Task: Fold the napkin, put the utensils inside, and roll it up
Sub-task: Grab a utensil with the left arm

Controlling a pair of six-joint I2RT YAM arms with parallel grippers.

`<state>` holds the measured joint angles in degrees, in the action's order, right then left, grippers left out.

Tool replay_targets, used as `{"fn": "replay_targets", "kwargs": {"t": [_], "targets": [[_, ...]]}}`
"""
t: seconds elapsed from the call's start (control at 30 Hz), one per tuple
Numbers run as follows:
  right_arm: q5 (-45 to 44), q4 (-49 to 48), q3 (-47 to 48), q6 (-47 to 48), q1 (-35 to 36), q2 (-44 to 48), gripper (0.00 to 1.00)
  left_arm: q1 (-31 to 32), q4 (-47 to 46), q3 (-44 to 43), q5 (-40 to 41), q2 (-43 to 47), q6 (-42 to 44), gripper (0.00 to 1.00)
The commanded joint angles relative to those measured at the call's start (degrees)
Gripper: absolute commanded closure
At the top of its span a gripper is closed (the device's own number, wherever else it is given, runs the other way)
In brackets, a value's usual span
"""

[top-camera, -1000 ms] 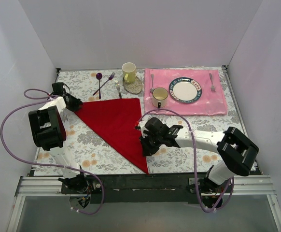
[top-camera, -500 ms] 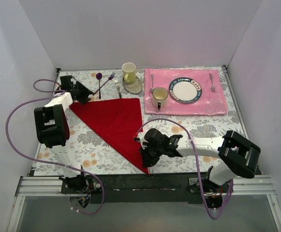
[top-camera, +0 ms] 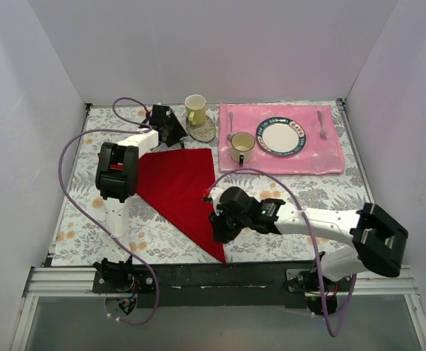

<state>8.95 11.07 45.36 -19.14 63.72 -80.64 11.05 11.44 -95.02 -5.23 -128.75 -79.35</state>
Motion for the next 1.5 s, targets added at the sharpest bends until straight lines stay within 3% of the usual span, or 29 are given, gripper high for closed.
{"fn": "replay_targets", "kwargs": {"t": [0.0, 0.4, 0.7, 1.07, 1.17, 1.47], "targets": [[-6.13, 3.6, 3.68, 1.03, -0.62, 6.53, 0.65, 2.92, 2.53, -4.29, 12.52, 0.08, 5.26, 0.53], [-11.06, 5.36, -1.51, -0.11, -4.13, 18.32, 0.64, 8.9, 5.96, -3.5, 27.12, 0.34, 11.14, 0.54], [-12.55, 5.89, -2.12, -0.29, -4.49, 19.56, 0.64, 9.69, 9.03, -5.08, 25.54, -1.85, 10.45, 0.69], [-13.78, 6.77, -2.91, -0.55, -5.01, 20.17, 0.64, 9.96, 5.79, -7.45, 30.98, -3.96, 12.99, 0.86], [-14.49, 7.21, -3.18, -1.08, -5.19, 20.87, 0.64, 10.05, 4.74, -8.42, 33.43, -4.84, 14.48, 0.98], [-14.66, 7.3, -3.71, -1.34, -5.63, 20.53, 0.63, 10.22, -3.34, -8.6, 42.76, -2.74, 20.28, 1.0]]}}
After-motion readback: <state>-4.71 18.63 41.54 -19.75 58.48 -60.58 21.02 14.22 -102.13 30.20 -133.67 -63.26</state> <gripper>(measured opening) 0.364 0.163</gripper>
